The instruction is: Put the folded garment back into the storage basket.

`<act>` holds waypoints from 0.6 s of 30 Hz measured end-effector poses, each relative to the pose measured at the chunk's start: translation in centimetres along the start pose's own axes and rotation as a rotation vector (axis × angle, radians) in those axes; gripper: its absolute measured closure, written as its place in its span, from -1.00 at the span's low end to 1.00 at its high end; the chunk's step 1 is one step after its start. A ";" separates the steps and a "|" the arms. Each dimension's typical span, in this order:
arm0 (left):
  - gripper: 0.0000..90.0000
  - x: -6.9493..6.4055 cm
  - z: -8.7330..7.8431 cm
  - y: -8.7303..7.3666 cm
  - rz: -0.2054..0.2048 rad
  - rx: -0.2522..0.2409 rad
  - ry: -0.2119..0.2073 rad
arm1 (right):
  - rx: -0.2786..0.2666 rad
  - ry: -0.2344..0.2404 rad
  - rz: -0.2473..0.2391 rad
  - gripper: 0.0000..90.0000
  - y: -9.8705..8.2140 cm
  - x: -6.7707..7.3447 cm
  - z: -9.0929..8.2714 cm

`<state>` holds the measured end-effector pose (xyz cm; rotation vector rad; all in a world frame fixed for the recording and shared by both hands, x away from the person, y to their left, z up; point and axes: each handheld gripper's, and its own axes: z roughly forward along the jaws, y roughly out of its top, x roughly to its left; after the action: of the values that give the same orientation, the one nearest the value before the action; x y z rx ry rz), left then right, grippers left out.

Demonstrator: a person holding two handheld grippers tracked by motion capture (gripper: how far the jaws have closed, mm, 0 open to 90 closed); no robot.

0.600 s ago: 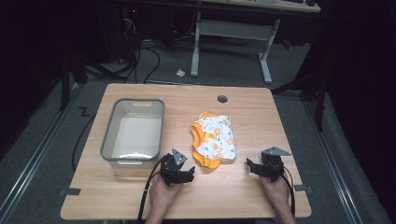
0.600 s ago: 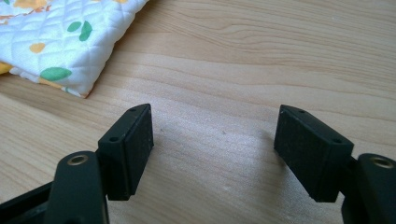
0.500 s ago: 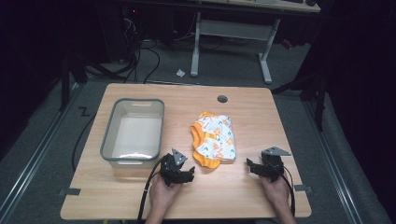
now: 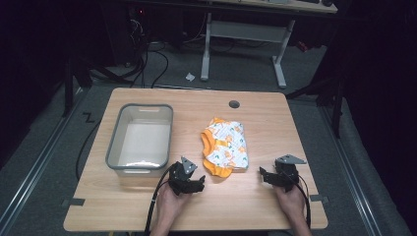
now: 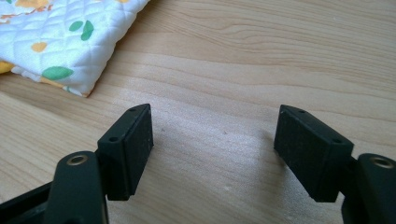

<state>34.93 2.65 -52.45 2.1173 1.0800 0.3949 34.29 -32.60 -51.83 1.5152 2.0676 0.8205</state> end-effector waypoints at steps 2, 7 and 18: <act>-0.49 0.0 0.0 0.0 0.000 0.000 0.001 | 0.000 0.000 0.000 -0.37 0.0 0.0 0.0; -0.49 -0.1 0.0 0.0 -0.002 0.003 0.003 | 0.000 0.001 -0.004 -0.37 0.0 0.0 0.0; -0.36 -0.4 -0.7 0.3 -0.037 -0.020 -0.034 | 0.001 0.005 -0.010 -0.37 0.0 0.0 0.0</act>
<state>34.50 2.48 -51.74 2.0759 1.0896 0.3498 34.28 -32.58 -51.83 1.5038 2.0779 0.8198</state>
